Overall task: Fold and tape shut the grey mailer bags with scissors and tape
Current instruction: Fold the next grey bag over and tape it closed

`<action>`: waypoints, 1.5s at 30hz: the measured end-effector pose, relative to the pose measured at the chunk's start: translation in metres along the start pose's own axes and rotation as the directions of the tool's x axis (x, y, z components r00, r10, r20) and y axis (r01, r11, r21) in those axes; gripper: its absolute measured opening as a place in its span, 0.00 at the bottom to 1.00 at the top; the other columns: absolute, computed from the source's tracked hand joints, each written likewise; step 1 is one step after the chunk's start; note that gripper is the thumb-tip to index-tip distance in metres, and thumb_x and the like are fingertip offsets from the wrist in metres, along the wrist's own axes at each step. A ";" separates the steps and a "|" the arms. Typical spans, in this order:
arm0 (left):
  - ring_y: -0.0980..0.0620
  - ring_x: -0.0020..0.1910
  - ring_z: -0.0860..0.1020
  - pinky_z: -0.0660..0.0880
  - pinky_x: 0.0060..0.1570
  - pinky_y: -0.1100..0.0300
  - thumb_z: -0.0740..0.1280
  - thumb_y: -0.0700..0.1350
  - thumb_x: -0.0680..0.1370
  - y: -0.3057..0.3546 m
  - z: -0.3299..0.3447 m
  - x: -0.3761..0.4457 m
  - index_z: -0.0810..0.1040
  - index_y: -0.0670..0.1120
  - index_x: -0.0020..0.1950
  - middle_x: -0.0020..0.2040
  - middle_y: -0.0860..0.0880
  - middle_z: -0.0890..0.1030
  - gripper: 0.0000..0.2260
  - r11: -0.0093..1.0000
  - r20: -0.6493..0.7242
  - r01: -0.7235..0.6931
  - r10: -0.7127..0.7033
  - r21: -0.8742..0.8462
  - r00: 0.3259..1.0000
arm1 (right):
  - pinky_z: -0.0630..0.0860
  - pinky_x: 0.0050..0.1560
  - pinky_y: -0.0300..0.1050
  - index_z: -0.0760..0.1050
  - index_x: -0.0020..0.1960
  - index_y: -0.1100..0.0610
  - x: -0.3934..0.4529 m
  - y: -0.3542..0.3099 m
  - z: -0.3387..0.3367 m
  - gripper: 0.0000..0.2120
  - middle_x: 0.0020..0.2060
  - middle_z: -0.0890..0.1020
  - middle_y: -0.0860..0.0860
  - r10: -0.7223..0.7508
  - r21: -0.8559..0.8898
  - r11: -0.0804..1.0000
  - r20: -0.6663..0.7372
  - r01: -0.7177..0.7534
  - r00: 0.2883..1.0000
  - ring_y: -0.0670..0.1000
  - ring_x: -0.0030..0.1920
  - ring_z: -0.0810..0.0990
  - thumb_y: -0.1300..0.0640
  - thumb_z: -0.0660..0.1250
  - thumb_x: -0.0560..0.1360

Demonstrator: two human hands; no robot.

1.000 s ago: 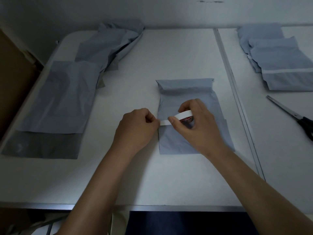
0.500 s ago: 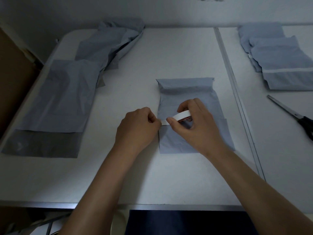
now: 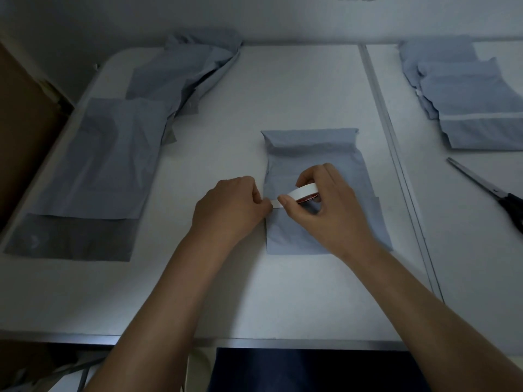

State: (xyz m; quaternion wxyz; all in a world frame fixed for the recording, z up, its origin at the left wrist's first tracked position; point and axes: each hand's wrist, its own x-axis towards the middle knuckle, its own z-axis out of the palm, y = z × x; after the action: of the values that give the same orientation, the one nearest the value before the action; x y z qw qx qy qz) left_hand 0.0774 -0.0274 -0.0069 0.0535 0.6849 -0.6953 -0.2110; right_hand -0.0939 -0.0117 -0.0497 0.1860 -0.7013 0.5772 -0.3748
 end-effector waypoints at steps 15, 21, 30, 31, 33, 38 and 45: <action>0.58 0.40 0.75 0.72 0.40 0.63 0.64 0.48 0.78 -0.012 -0.005 -0.014 0.76 0.49 0.46 0.41 0.55 0.77 0.04 0.981 -0.128 -0.105 0.085 -0.162 0.988 | 0.74 0.40 0.43 0.71 0.47 0.53 0.000 -0.003 -0.003 0.19 0.43 0.73 0.45 0.029 0.020 0.999 0.018 -0.030 0.999 0.46 0.42 0.74 0.38 0.66 0.69; 0.58 0.48 0.77 0.70 0.49 0.69 0.63 0.38 0.78 -0.011 0.006 -0.026 0.81 0.46 0.54 0.50 0.53 0.81 0.09 0.878 -0.225 -0.419 0.371 -0.232 0.901 | 0.74 0.41 0.47 0.71 0.47 0.53 0.002 -0.001 -0.001 0.19 0.43 0.74 0.47 0.004 0.008 1.000 0.006 -0.004 1.000 0.48 0.43 0.74 0.38 0.65 0.69; 0.51 0.42 0.71 0.72 0.37 0.53 0.65 0.42 0.76 -0.013 0.027 -0.025 0.82 0.44 0.50 0.42 0.49 0.76 0.07 0.863 -0.267 -0.495 0.503 0.099 0.822 | 0.72 0.43 0.42 0.72 0.46 0.54 0.014 -0.008 -0.019 0.20 0.42 0.77 0.47 0.130 -0.041 0.991 0.223 -0.124 0.966 0.47 0.43 0.76 0.37 0.68 0.71; 0.51 0.40 0.69 0.71 0.34 0.51 0.66 0.41 0.76 -0.013 0.027 -0.026 0.81 0.44 0.48 0.41 0.49 0.75 0.05 0.859 -0.267 -0.495 0.512 0.133 0.817 | 0.71 0.42 0.41 0.73 0.46 0.54 0.018 -0.009 -0.023 0.20 0.41 0.77 0.48 0.146 -0.058 0.989 0.273 -0.135 0.951 0.47 0.42 0.76 0.37 0.68 0.71; 0.50 0.39 0.69 0.70 0.32 0.49 0.64 0.42 0.77 -0.012 0.030 -0.028 0.80 0.43 0.45 0.40 0.48 0.74 0.06 0.845 -0.274 -0.498 0.534 0.193 0.800 | 0.67 0.39 0.36 0.74 0.44 0.57 0.025 -0.009 -0.032 0.22 0.39 0.76 0.49 0.151 -0.100 0.987 0.333 -0.125 0.931 0.47 0.40 0.75 0.37 0.66 0.72; 0.47 0.39 0.73 0.70 0.31 0.53 0.58 0.49 0.77 -0.012 0.032 -0.034 0.79 0.42 0.44 0.40 0.46 0.75 0.14 0.818 -0.266 -0.498 0.567 0.287 0.779 | 0.64 0.35 0.38 0.74 0.41 0.60 0.034 -0.012 -0.052 0.21 0.35 0.73 0.48 0.229 0.006 0.965 0.473 -0.263 0.851 0.45 0.34 0.69 0.41 0.67 0.74; 0.45 0.44 0.74 0.72 0.42 0.53 0.61 0.45 0.76 -0.009 0.037 -0.031 0.77 0.39 0.45 0.46 0.43 0.76 0.10 0.780 -0.288 -0.552 0.623 0.293 0.727 | 0.69 0.45 0.44 0.76 0.44 0.58 0.052 -0.014 -0.060 0.16 0.38 0.77 0.52 0.260 0.091 0.913 0.622 -0.398 0.739 0.50 0.41 0.72 0.44 0.66 0.76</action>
State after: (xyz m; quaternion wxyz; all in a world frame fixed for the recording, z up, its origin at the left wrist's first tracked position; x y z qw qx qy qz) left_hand 0.0740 0.0115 -0.0364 0.1831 0.4569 -0.8703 0.0161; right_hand -0.1264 -0.0471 0.0152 0.4974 -0.6444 0.5593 -0.1565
